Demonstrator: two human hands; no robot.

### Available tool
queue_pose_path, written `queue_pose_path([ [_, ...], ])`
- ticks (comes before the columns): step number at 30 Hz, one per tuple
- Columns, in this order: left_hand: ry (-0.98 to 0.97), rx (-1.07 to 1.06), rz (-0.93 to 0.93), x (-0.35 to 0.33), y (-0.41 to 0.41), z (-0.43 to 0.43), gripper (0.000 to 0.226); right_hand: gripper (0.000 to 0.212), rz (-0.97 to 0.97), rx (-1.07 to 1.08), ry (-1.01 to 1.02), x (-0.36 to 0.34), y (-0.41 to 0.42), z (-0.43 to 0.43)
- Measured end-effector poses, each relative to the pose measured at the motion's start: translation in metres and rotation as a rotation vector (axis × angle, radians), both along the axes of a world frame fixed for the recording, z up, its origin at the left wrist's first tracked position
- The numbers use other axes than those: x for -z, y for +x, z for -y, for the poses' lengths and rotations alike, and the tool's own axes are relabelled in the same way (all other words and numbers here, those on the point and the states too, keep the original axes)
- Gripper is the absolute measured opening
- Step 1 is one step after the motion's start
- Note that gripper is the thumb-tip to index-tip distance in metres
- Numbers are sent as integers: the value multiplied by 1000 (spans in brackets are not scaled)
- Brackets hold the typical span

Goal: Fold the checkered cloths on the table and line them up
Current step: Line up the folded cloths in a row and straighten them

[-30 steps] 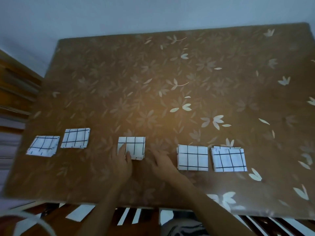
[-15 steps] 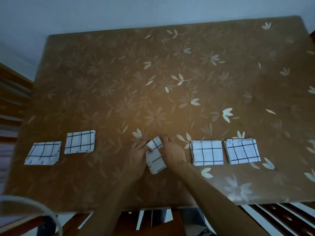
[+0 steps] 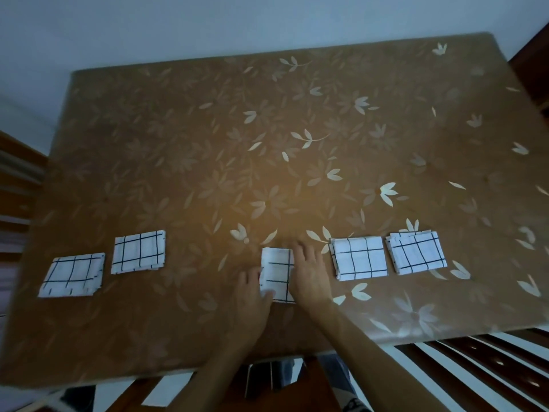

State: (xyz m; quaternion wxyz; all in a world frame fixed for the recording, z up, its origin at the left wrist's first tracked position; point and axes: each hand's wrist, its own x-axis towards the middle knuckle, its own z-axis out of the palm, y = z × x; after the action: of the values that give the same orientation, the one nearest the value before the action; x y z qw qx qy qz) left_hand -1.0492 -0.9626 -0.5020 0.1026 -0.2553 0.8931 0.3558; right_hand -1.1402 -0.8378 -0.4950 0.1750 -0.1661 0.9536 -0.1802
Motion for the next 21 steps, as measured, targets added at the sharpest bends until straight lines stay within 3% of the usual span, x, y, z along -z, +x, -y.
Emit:
queue_pose_path([
  [1, -35, -22, -59, 5, -10, -8, 47, 66, -31, -127, 3, -1, -4, 0],
  [2, 26, 126, -22, -1, -18, -17, 48, 71, -11, -222, -17, -4, -8, 0],
  [4, -160, 182, 202, 13, -35, -56, 45, 79, 40, -319, -65, -8, -13, -5],
  [6, -96, 211, 65, 26, -41, -40, 34, 84, 23, -312, -59, -9, -11, -17],
  [8, -161, 189, -167, 13, -37, -18, 31, 76, 38, -282, -23, -7, -5, -30],
  [9, -205, 126, -182, 5, -36, -9, 32, 72, 50, -288, -8, -7, -1, -37],
  [11, -239, 41, -140, 2, -17, 0, 33, 67, -9, -327, 24, -4, 8, -50],
  [14, -52, -26, -53, 5, -5, -23, 40, 56, -76, -292, 63, 5, 15, -60],
  [17, 82, -58, -101, 11, -3, -21, 51, 49, -80, -179, 95, 9, 14, -54],
  [21, 36, -5, -114, 3, -18, -30, 52, 44, -81, -99, 115, 11, 14, -46],
])
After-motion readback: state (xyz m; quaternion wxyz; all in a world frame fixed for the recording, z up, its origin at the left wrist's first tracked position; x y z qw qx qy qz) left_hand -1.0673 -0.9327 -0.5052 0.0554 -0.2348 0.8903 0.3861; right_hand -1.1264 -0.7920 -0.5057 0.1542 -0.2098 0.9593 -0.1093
